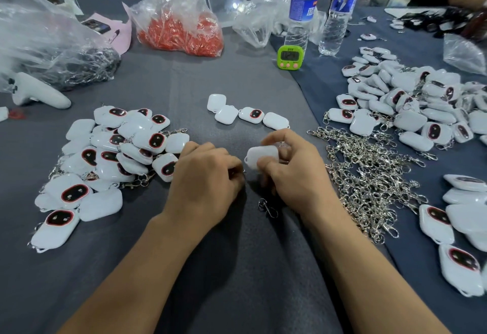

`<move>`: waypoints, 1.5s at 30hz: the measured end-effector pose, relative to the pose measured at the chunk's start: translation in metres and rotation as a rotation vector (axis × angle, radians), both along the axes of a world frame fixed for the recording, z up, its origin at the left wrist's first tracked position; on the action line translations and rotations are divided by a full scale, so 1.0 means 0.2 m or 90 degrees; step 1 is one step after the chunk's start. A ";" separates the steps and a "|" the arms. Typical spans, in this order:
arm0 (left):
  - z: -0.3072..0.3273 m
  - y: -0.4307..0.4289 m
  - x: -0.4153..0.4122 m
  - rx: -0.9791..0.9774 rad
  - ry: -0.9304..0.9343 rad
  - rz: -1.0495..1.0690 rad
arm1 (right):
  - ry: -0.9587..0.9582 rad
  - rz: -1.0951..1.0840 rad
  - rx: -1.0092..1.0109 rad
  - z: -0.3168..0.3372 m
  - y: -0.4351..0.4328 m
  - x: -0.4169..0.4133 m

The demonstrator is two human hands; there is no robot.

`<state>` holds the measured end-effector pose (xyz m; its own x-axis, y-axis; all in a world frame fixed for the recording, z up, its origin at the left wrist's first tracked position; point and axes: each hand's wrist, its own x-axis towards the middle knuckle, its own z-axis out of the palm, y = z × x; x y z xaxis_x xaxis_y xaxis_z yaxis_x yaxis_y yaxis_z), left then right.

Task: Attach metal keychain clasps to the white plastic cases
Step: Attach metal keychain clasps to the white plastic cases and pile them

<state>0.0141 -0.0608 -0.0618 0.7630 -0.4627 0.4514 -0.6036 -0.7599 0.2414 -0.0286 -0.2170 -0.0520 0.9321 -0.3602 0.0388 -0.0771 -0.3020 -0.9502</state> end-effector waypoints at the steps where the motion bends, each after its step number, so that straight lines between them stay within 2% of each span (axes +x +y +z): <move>1: 0.00 0.01 0.01 -0.013 0.018 -0.009 | 0.011 0.006 -0.022 0.00 0.00 0.00; 4: 0.00 0.02 0.02 -0.035 0.033 -0.036 | 0.015 0.015 -0.109 0.00 0.01 -0.01; 9: -0.01 0.03 0.03 -0.035 0.026 -0.050 | 0.008 0.050 -0.146 0.01 0.01 -0.01; 14: -0.01 0.03 0.02 -0.018 -0.034 -0.027 | 0.030 0.061 -0.181 0.03 0.00 -0.01; 18: 0.00 0.02 0.01 -0.003 -0.081 -0.018 | 0.039 0.074 -0.122 0.03 0.01 -0.02; 21: 0.01 0.02 0.01 -0.018 -0.089 -0.014 | 0.049 0.078 -0.003 0.02 0.02 -0.02; 24: 0.02 0.03 -0.01 -0.124 -0.028 -0.011 | 0.060 0.065 0.139 0.03 0.02 -0.01; 29: 0.04 0.07 0.02 -0.338 0.247 -0.039 | 0.073 0.044 0.311 0.05 -0.01 0.00; 32: 0.04 0.06 0.03 -0.396 0.333 -0.078 | 0.103 0.055 0.364 0.07 -0.04 -0.01; 37: 0.05 0.05 0.02 -0.424 0.386 -0.122 | 0.099 0.077 0.395 0.09 -0.04 -0.02; 39: 0.05 0.06 0.02 -0.360 0.350 -0.127 | 0.085 0.062 0.355 0.08 -0.03 -0.03; 43: 0.06 0.05 0.01 -0.157 0.033 -0.114 | 0.053 0.021 0.335 0.06 0.01 -0.02; 45: 0.06 0.03 -0.01 -0.135 -0.045 -0.099 | 0.052 0.017 0.382 0.06 0.02 -0.01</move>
